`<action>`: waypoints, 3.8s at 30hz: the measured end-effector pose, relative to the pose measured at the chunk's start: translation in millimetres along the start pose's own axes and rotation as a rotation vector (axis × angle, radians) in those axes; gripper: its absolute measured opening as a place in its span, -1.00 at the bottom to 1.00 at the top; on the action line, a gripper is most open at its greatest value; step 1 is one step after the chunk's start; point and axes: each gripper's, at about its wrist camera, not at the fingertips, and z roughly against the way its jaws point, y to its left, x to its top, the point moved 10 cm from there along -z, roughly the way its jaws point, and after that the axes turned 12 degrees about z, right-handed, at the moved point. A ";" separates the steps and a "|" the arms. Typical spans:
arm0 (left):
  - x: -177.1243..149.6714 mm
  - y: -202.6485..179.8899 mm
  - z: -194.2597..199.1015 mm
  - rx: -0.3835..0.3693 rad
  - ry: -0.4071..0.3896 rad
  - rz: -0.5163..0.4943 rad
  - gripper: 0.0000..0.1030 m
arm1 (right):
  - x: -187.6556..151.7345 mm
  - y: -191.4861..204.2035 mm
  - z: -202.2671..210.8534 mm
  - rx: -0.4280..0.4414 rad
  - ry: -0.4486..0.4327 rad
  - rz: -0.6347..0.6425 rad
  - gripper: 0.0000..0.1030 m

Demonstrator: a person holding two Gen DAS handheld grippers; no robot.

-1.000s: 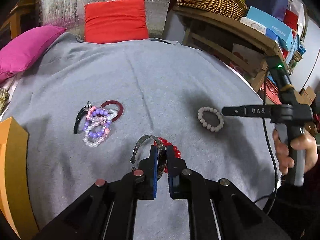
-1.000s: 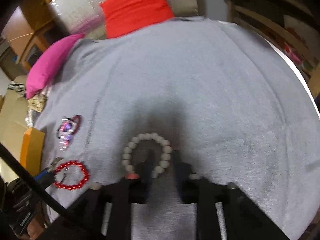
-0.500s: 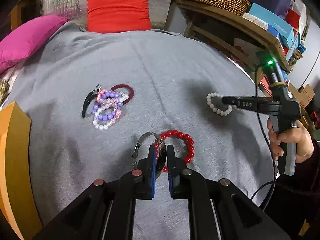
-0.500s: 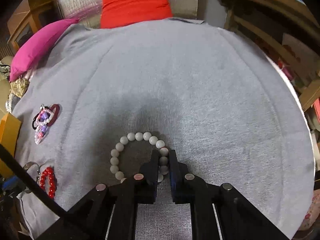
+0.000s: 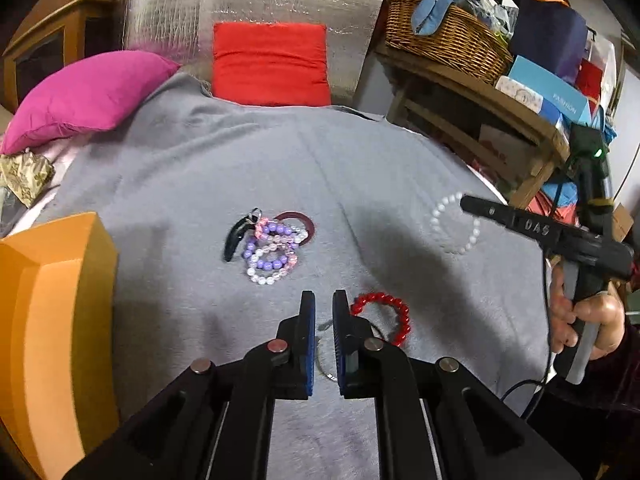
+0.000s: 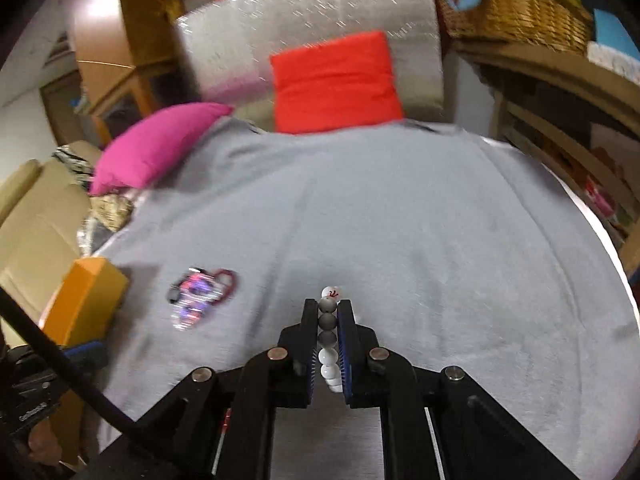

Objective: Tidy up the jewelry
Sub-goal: 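Lift the white bead bracelet with the right tool while the left tool lifts the silver bangle, then carry both bracelets into the orange box and open both tools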

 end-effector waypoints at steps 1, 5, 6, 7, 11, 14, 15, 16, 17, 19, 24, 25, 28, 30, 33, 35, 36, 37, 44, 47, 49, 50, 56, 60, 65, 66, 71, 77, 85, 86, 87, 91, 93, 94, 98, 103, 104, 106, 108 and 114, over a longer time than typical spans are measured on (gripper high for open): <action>-1.9 -2.1 -1.7 0.002 0.011 -0.008 -0.83 | 0.4 4.1 2.7 0.005 -0.009 0.001 -0.80; -22.2 3.9 -20.1 0.059 0.079 -0.025 -0.35 | 2.3 13.8 5.0 0.021 -0.024 0.009 -0.80; -28.9 6.5 -27.9 0.076 0.111 -0.019 -0.35 | 1.4 15.8 3.7 0.021 -0.019 0.009 -0.80; -33.5 5.7 -31.9 0.068 0.135 -0.008 -0.35 | -0.1 14.9 1.7 0.016 -0.011 0.006 -0.80; -44.2 -11.0 -39.1 0.011 0.184 0.010 0.41 | -5.0 10.2 -5.6 0.011 0.010 -0.008 -0.80; -49.1 -25.2 -48.0 0.015 0.196 -0.018 0.44 | -6.6 5.0 -5.7 0.008 0.011 -0.015 -0.80; -51.9 -28.1 -52.3 0.028 0.204 -0.030 0.44 | -6.8 3.9 -5.9 0.011 0.012 -0.018 -0.80; -53.7 -29.1 -57.4 0.046 0.209 -0.035 0.44 | -6.7 3.4 -5.7 0.013 0.011 -0.021 -0.80; -54.6 -28.8 -61.6 0.059 0.214 -0.036 0.44 | -6.4 2.6 -5.5 0.014 0.011 -0.023 -0.80; -54.8 -28.4 -69.0 0.073 0.215 -0.036 0.44 | -5.4 1.5 -4.5 0.022 0.009 -0.026 -0.80; -57.3 -28.6 -77.8 0.069 0.229 -0.054 -0.39 | -4.2 0.8 -3.2 0.028 0.006 -0.027 -0.80; -58.0 -28.4 -78.4 0.067 0.231 -0.057 -0.52 | -4.3 0.2 -3.0 0.027 0.006 -0.028 -0.80; -59.8 -27.7 -74.7 0.071 0.224 -0.078 -0.81 | -4.6 0.1 -2.6 0.029 0.005 -0.030 -0.80; -56.6 -26.8 -68.9 0.061 0.211 -0.072 -0.83 | -4.3 1.2 -2.6 0.033 0.004 -0.029 -0.80; -50.2 -27.3 -50.4 0.047 0.168 -0.073 -0.83 | -3.5 6.4 -2.2 0.041 -0.002 -0.018 -0.80; -46.1 -25.9 -39.8 0.035 0.148 -0.069 -0.83 | -2.7 12.0 -1.4 0.054 -0.007 -0.014 -0.80; -44.1 -24.5 -34.4 0.035 0.137 -0.069 -0.83 | -2.1 15.4 -0.8 0.061 -0.009 -0.011 -0.80; -42.0 -23.3 -29.8 0.036 0.126 -0.066 -0.84 | -1.3 19.0 0.0 0.069 -0.013 -0.008 -0.80; -26.0 -2.8 3.5 0.031 0.049 -0.016 -0.82 | 2.3 49.0 3.7 0.116 -0.035 0.023 -0.80; -34.6 1.4 -11.3 0.014 0.106 0.058 -0.10 | 1.1 51.4 3.3 0.107 -0.037 0.023 -0.80; -40.4 -5.9 -18.0 0.018 0.106 0.050 0.25 | -2.8 49.3 0.3 0.097 -0.025 0.018 -0.80; -42.2 -9.3 -22.6 0.046 0.102 0.019 0.30 | -4.3 47.6 -0.8 0.095 -0.020 0.015 -0.80; -52.1 -7.1 -52.5 0.105 0.148 0.013 0.30 | -7.6 38.9 -6.0 0.086 -0.005 0.005 -0.80; -56.9 -6.2 -65.2 0.132 0.155 0.008 0.30 | -7.6 36.6 -5.1 0.090 -0.005 0.007 -0.80; -54.0 -10.1 -66.6 0.121 0.141 0.002 0.20 | -7.3 35.0 -3.7 0.095 -0.006 0.004 -0.80; -53.4 -9.6 -65.6 0.122 0.139 -0.002 0.20 | -7.0 35.3 -3.1 0.096 -0.008 0.003 -0.80; -49.4 -9.4 -54.2 0.111 0.123 0.001 0.20 | -6.1 38.5 -0.4 0.110 -0.017 0.012 -0.80; -26.8 -0.4 7.3 0.131 0.012 0.037 0.20 | -1.6 60.1 4.5 0.161 -0.035 0.035 -0.80; -17.0 70.0 126.1 0.352 -0.208 0.182 0.20 | 20.3 172.3 6.2 0.361 -0.031 0.129 -0.80; -20.5 84.2 135.2 0.386 -0.218 0.207 0.20 | 24.0 193.5 5.1 0.405 -0.025 0.134 -0.80; -28.0 104.1 147.4 0.435 -0.230 0.242 0.20 | 26.8 212.3 4.1 0.436 -0.022 0.145 -0.79; -51.5 162.3 168.0 0.577 -0.217 0.347 0.20 | 28.0 291.3 -7.3 0.529 0.012 0.204 -0.80; -61.2 183.9 170.0 0.624 -0.196 0.392 0.20 | 24.3 320.6 -14.3 0.567 0.036 0.209 -0.79; -66.9 194.0 167.6 0.645 -0.181 0.414 0.20 | 21.6 335.1 -19.8 0.586 0.053 0.209 -0.79; -89.4 220.4 173.4 0.674 -0.132 0.493 0.20 | 10.1 375.8 -39.7 0.609 0.103 0.223 -0.79; -98.3 237.1 175.4 0.697 -0.117 0.560 0.21 | -0.4 405.3 -64.5 0.579 0.161 0.264 -0.79; -101.0 239.3 175.1 0.700 -0.109 0.574 0.21 | 0.3 408.8 -69.3 0.572 0.165 0.268 -0.79; -101.9 243.0 173.1 0.709 -0.099 0.591 0.22 | 0.2 415.5 -76.4 0.563 0.180 0.263 -0.79; -104.3 249.4 173.2 0.723 -0.096 0.609 0.22 | 2.5 417.2 -78.2 0.561 0.189 0.255 -0.79; -105.9 260.5 179.1 0.768 -0.105 0.652 0.21 | 12.7 421.1 -85.5 0.560 0.199 0.211 -0.77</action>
